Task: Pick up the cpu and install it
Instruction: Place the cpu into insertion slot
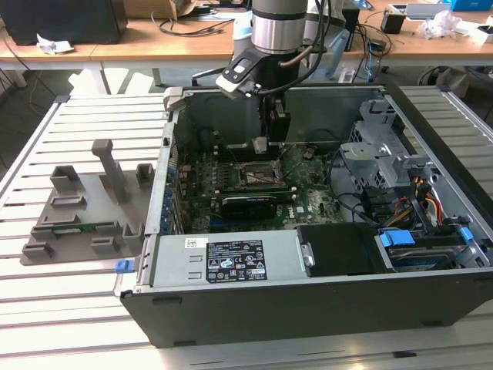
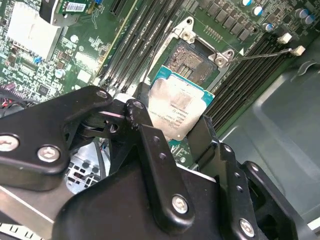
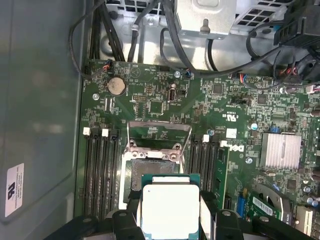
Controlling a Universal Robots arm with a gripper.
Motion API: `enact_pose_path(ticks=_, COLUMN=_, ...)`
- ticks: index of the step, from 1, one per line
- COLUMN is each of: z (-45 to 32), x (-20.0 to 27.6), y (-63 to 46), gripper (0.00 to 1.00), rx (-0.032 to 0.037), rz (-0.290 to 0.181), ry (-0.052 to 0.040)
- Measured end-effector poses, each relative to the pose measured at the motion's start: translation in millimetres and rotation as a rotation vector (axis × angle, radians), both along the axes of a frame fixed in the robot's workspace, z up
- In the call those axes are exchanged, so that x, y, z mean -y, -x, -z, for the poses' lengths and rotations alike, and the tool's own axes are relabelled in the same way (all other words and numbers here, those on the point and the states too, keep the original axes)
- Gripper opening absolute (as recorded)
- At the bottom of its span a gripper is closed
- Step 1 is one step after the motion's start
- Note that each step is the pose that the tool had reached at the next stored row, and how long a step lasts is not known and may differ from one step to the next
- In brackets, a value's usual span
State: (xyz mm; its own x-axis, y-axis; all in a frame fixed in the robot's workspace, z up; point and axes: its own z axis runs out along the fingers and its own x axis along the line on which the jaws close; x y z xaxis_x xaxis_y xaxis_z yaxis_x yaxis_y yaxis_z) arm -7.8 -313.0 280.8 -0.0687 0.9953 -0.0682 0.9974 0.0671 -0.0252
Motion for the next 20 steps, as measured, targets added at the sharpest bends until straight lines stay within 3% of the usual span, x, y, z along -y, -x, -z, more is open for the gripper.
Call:
enact_pose_path(ticks=2, z=0.1, x=0.0, y=0.0, gripper=0.55, rx=-0.0038, rz=0.000, ry=0.0000)
enact_pose_path(ticks=9, z=1.1, x=-0.1, y=0.0, gripper=0.55, rx=-0.0040, rz=0.000, ry=-0.0005)
enact_pose_path(ticks=20, z=13.4, x=-0.1, y=0.1, gripper=0.55, rx=-0.0042, rz=0.000, ry=-0.0002)
